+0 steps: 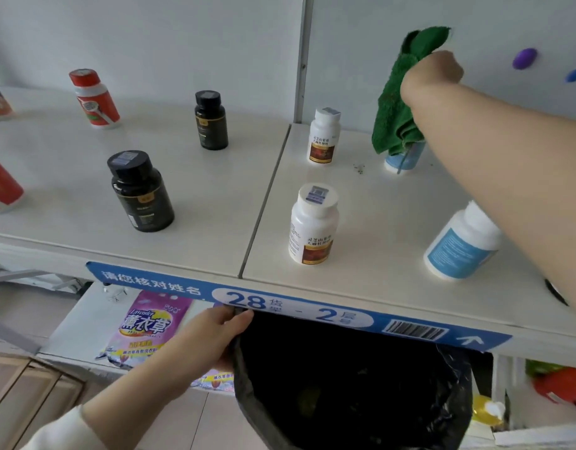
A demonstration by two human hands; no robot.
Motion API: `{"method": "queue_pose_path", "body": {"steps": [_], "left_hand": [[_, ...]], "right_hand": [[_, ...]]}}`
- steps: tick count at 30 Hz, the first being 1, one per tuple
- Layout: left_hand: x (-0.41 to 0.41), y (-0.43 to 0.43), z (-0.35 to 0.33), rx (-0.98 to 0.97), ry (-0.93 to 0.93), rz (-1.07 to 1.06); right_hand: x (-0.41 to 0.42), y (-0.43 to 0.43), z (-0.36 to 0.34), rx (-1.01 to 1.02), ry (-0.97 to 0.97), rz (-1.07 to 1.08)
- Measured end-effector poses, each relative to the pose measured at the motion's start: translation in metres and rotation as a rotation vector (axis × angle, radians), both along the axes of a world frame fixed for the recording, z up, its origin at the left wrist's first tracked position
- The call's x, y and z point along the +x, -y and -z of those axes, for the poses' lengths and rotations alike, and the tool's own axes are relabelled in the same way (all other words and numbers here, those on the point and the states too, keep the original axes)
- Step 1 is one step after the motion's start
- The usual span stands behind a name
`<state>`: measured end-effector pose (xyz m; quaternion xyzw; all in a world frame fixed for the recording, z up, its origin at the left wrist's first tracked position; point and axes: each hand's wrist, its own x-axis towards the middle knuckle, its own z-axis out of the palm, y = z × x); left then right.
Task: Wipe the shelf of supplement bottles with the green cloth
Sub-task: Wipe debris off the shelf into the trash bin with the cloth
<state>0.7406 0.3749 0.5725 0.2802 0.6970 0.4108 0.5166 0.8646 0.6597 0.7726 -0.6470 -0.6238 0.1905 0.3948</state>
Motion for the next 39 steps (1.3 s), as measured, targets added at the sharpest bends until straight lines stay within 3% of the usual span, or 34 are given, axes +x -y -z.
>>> {"method": "queue_pose_path", "body": {"steps": [3,7,16,27,39], "left_hand": [[-0.001,-0.001,0.002,-0.023,0.005,-0.038],[-0.001,-0.002,0.003,-0.023,0.030,-0.061],[-0.004,-0.003,0.005,-0.042,0.000,-0.049],[-0.001,-0.004,-0.006,0.015,0.001,0.023],[0.001,-0.002,-0.005,0.009,-0.028,0.054]], "right_hand": [[-0.012,-0.013,0.022,0.004,0.269,-0.082],[-0.025,-0.016,0.066,-0.185,0.691,-0.273],[-0.017,0.000,0.065,-0.288,0.897,-0.386],[0.001,0.057,0.064,-0.289,0.978,-0.502],[0.030,0.119,0.076,-0.266,0.728,-0.520]]}}
